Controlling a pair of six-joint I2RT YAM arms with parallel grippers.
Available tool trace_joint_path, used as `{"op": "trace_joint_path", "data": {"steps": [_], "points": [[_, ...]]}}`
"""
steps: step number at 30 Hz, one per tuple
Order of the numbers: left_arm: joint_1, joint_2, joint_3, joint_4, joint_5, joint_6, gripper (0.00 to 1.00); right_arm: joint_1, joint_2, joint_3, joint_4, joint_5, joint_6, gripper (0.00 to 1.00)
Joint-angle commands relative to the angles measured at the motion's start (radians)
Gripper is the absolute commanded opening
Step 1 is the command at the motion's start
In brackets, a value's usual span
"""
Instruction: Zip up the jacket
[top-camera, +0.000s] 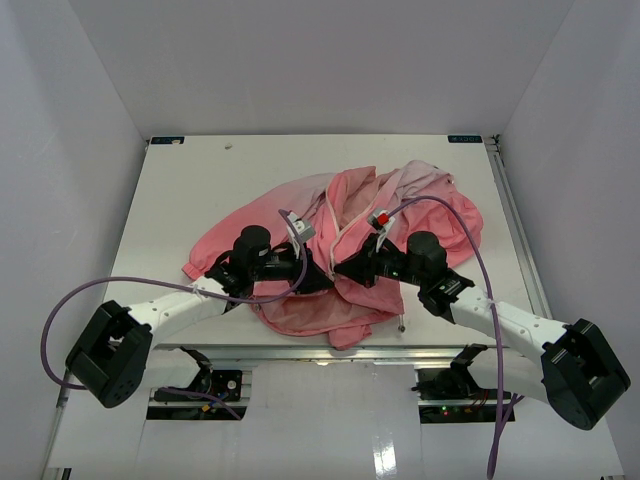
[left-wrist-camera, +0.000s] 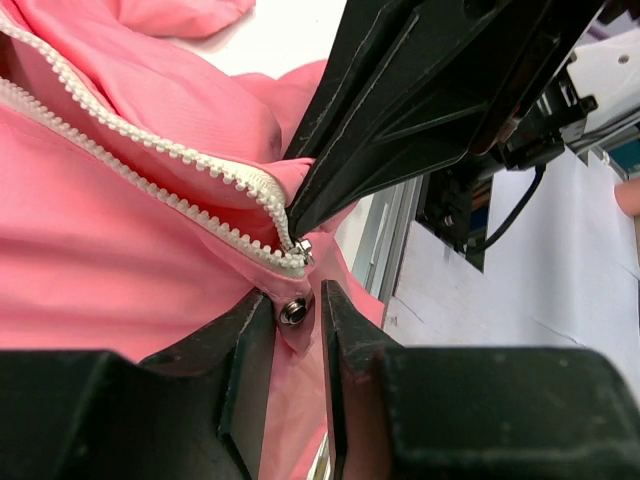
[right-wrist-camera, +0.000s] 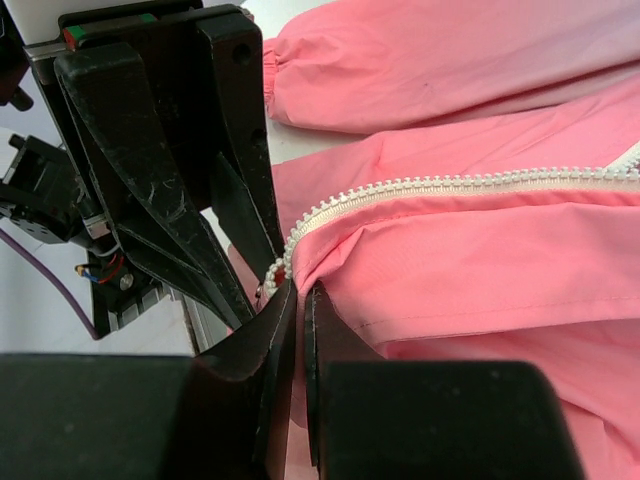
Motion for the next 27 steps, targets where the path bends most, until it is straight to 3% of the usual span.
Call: {"op": "trace_joint_path", "data": {"steps": [1, 8, 13, 19, 21, 25, 27], "points": [[-0.007, -0.059, 0.019, 0.004, -0.058, -0.019, 0.4, 0.006, 0.008, 0.007, 0.106, -0.043, 0.017, 0.08], [-0.006, -0.062, 0.016, 0.025, -0.056, -0.037, 0.42, 0.009, 0.011, 0.004, 0.111, -0.038, 0.02, 0.08], [-0.007, -0.061, 0.008, 0.042, -0.031, -0.041, 0.22, 0.011, 0.013, 0.001, 0.116, -0.036, 0.022, 0.08], [-0.007, -0.079, -0.015, 0.053, -0.007, -0.033, 0.34, 0.011, 0.024, 0.004, 0.119, -0.044, 0.02, 0.08], [-0.007, -0.092, -0.025, 0.062, 0.004, -0.031, 0.34, 0.01, 0.023, 0.004, 0.12, -0.046, 0.02, 0.08], [-0.007, -0.105, -0.027, 0.055, 0.022, -0.016, 0.11, 0.009, 0.015, -0.002, 0.123, -0.048, 0.016, 0.08], [-0.007, -0.1, -0.024, 0.041, 0.027, -0.003, 0.05, 0.009, 0.012, -0.001, 0.12, -0.047, 0.015, 0.08]]}}
